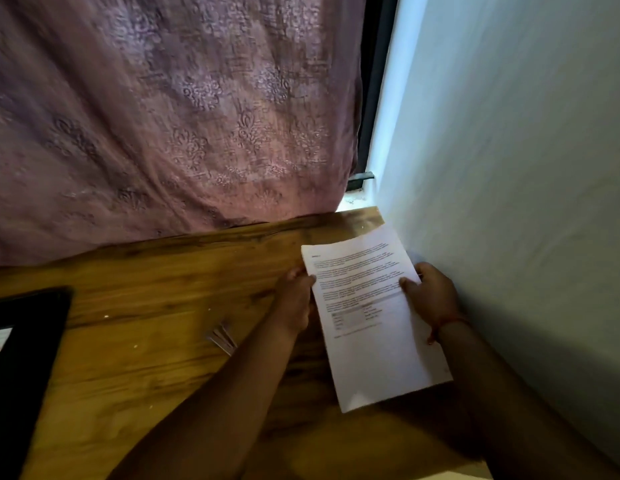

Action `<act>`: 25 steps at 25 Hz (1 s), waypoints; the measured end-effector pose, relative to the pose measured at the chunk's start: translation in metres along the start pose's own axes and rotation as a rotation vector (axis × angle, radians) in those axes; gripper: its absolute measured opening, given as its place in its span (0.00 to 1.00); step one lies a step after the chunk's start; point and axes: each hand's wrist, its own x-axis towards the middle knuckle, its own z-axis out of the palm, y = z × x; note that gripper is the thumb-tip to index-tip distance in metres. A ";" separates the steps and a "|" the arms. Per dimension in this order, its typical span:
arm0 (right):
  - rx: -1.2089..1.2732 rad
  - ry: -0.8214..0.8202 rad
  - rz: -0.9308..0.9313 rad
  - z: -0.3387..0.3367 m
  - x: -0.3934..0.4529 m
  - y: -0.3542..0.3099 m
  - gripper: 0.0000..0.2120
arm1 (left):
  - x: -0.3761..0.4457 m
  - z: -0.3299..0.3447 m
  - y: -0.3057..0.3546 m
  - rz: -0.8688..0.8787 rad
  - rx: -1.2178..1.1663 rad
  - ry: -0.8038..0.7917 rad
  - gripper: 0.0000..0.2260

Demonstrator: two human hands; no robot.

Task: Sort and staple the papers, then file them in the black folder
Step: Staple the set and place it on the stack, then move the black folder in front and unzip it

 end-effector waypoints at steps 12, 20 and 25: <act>-0.469 0.013 -0.127 0.030 0.004 0.007 0.19 | 0.020 0.009 -0.037 0.268 0.876 0.114 0.04; -0.419 -0.090 0.035 0.059 0.000 0.011 0.40 | 0.018 0.001 -0.053 0.239 0.812 0.165 0.10; -0.449 -0.103 0.075 0.056 0.006 0.013 0.41 | 0.016 0.006 -0.052 0.141 0.584 0.063 0.12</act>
